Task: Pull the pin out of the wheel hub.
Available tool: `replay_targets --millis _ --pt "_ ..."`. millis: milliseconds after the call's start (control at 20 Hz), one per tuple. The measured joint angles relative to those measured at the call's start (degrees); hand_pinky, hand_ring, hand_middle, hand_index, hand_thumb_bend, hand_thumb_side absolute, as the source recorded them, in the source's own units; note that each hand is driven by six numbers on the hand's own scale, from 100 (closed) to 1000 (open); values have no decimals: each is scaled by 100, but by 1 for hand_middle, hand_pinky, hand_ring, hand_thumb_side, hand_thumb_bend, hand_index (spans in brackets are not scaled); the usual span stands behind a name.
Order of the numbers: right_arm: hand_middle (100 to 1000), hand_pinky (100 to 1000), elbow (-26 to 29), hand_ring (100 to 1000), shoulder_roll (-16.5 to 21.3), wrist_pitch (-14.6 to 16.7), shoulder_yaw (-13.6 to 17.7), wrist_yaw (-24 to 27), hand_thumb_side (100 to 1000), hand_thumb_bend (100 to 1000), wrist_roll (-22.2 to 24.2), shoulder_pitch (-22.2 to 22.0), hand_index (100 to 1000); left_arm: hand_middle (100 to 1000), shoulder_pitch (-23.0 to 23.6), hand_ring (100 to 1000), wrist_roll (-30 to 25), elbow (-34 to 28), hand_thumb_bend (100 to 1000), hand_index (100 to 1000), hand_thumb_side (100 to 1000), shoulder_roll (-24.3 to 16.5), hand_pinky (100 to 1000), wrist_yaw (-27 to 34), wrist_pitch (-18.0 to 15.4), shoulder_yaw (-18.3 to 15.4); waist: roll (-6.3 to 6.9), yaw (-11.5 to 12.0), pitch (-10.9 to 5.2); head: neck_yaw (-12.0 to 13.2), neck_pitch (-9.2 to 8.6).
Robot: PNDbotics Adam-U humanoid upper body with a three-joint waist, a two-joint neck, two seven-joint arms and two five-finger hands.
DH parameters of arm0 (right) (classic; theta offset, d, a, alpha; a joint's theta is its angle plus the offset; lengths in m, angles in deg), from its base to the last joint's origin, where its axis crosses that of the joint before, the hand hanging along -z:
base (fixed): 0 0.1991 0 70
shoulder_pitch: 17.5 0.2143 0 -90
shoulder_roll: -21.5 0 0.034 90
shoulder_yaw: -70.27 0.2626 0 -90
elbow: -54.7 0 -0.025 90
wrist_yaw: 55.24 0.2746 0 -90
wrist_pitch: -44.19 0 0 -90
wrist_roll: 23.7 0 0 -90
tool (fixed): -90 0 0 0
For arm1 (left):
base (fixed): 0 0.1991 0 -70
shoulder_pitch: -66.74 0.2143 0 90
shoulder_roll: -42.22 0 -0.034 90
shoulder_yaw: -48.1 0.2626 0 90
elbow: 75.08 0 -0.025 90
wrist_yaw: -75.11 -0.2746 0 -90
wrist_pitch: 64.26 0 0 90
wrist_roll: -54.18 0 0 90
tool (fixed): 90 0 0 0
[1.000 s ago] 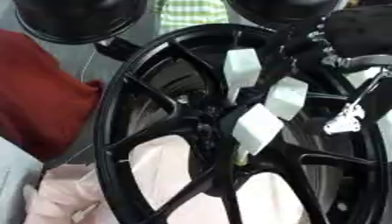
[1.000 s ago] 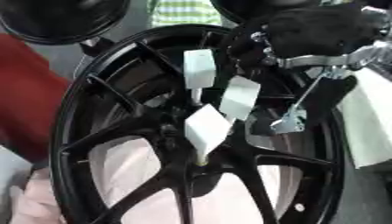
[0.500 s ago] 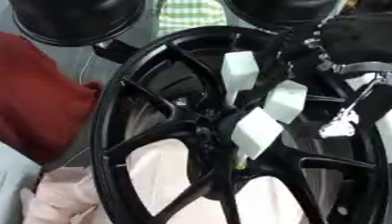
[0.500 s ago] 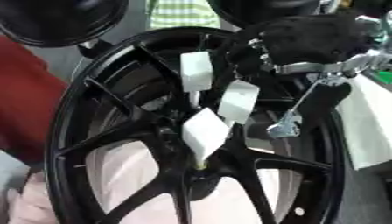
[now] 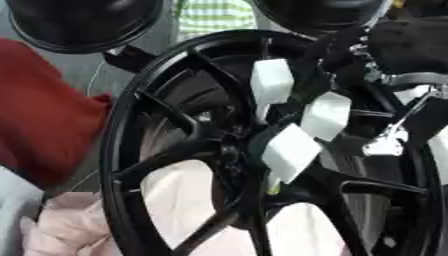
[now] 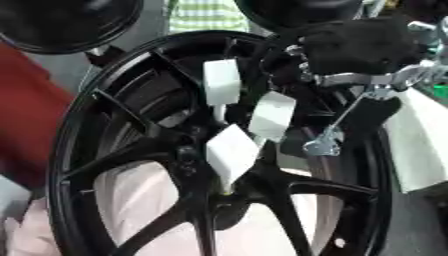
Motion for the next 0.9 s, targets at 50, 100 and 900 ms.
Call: replay_targets --millis 50,100,900 --pt "747 939 0 913 16 0 7 -18 628 312 -24 -4 804 484 0 556 -4 0 100 712 823 0 548 -4 2 0 0 0 2 0 -2" --pt "748 939 0 913 25 1 15 -30 630 312 -42 -6 804 484 0 556 -9 0 100 712 822 0 548 -9 6 0 0 0 4 0 -5" --pt "779 947 0 919 67 12 69 -418 710 368 -395 -111 784 485 -4 555 -48 -31 100 713 835 0 543 -36 41 2 0 -29 63 -12 -125"
